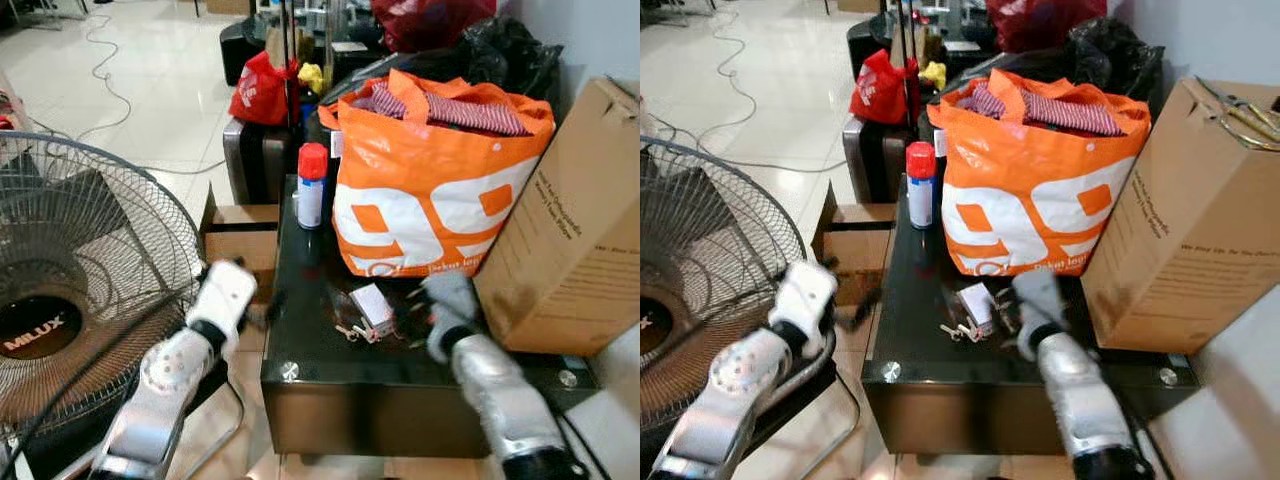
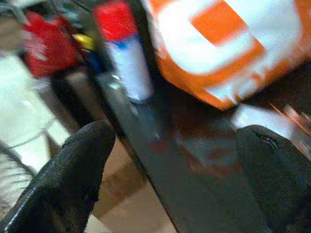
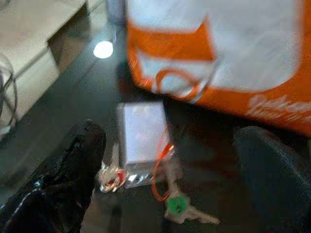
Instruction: Hang keys on a hook
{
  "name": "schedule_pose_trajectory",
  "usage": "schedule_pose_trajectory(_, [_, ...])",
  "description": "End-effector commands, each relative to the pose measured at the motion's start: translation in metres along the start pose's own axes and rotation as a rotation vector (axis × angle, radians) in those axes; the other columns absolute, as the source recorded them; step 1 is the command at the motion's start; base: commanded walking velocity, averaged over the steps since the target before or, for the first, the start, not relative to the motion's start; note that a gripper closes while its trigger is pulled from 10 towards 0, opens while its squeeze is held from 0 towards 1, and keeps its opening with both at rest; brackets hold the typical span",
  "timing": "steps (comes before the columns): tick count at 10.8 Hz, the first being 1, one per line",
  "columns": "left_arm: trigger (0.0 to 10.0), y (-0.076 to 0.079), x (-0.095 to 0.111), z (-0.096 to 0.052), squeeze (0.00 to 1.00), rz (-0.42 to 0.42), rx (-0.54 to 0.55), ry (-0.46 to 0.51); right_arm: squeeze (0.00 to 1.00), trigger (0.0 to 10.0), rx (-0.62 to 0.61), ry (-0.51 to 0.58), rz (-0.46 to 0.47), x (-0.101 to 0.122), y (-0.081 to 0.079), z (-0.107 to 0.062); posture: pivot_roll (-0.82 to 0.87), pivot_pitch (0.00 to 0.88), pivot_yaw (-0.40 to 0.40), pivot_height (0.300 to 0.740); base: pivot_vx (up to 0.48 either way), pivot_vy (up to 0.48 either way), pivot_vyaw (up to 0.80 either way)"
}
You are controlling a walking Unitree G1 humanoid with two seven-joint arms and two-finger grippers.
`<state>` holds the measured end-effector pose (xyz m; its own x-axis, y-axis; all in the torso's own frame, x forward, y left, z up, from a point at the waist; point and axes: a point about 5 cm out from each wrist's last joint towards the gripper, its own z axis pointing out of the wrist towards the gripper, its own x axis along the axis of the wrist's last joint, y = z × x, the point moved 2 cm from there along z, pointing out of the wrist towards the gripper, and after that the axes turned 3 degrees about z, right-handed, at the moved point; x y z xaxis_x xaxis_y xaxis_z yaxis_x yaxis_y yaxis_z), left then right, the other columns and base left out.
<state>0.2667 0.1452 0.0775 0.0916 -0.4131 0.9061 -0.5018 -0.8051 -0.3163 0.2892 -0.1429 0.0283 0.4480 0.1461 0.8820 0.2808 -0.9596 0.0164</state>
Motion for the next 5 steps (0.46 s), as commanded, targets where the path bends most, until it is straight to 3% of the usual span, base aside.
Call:
schedule_pose_trajectory(1, [10.0, 0.008, -0.007, 0.000, 0.00, 0.016, -0.065, -0.039, 0.00, 10.0, 0.014, -0.013, -0.022, -0.001, -0.001, 0.006, -0.02, 0.000, -0.037, 0.740, 0.000, 0.000, 0.00])
schedule_pose_trajectory(3, [10.0, 0.013, -0.010, -0.003, 0.00, 0.030, -0.123, -0.061, 0.00, 10.0, 0.006, -0.130, -0.058, -0.018, -0.004, 0.016, -0.02, 0.000, -0.040, 0.740, 0.000, 0.000, 0.00])
schedule_pose_trajectory(5, [10.0, 0.023, -0.011, -0.005, 0.00, 0.022, -0.210, -0.080, 0.00, 10.0, -0.037, -0.185, 0.065, -0.031, -0.001, 0.025, -0.02, 0.000, -0.046, 0.740, 0.000, 0.000, 0.00])
